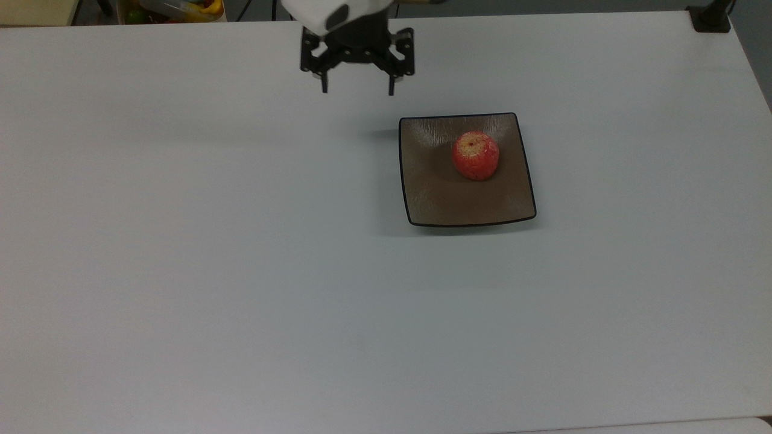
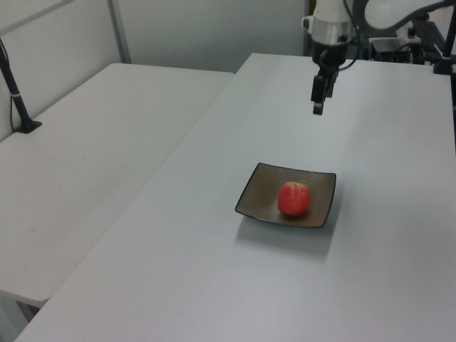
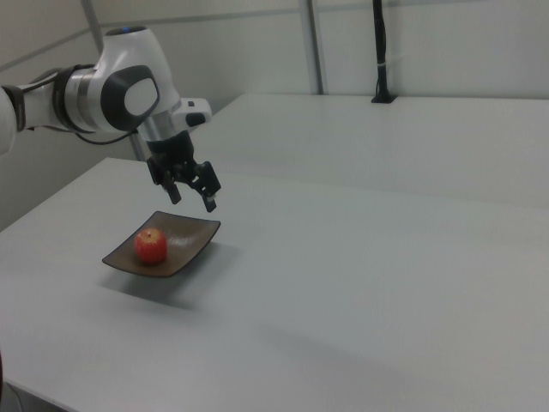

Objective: Apples placed on a ceramic plate

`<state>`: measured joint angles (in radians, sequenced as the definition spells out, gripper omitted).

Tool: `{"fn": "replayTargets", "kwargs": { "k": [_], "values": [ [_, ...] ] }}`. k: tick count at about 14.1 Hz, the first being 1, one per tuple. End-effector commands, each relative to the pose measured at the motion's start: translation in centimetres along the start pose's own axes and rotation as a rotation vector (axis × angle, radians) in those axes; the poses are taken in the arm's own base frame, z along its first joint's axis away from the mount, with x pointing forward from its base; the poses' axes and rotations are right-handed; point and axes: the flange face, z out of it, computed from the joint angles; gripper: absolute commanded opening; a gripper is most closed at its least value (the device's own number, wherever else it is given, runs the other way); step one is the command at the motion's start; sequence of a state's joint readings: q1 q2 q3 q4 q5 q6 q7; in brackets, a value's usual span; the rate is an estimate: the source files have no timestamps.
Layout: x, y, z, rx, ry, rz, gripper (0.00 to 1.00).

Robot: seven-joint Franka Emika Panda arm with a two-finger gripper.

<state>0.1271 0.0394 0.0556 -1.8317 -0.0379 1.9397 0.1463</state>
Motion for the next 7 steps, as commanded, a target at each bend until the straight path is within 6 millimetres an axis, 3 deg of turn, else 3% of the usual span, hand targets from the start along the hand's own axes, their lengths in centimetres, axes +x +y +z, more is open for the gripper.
{"fn": "replayTargets", "kwargs": {
  "k": [1, 4, 7],
  "values": [
    [-0.4, 4.2, -2.6, 0.019, 0.001, 0.025, 1.00],
    [-0.3, 6.1, -2.5, 0.042, -0.019, 0.053, 1.00],
    [-0.2, 6.3, -1.9, 0.072, -0.025, 0.019, 1.00]
  ]
}}
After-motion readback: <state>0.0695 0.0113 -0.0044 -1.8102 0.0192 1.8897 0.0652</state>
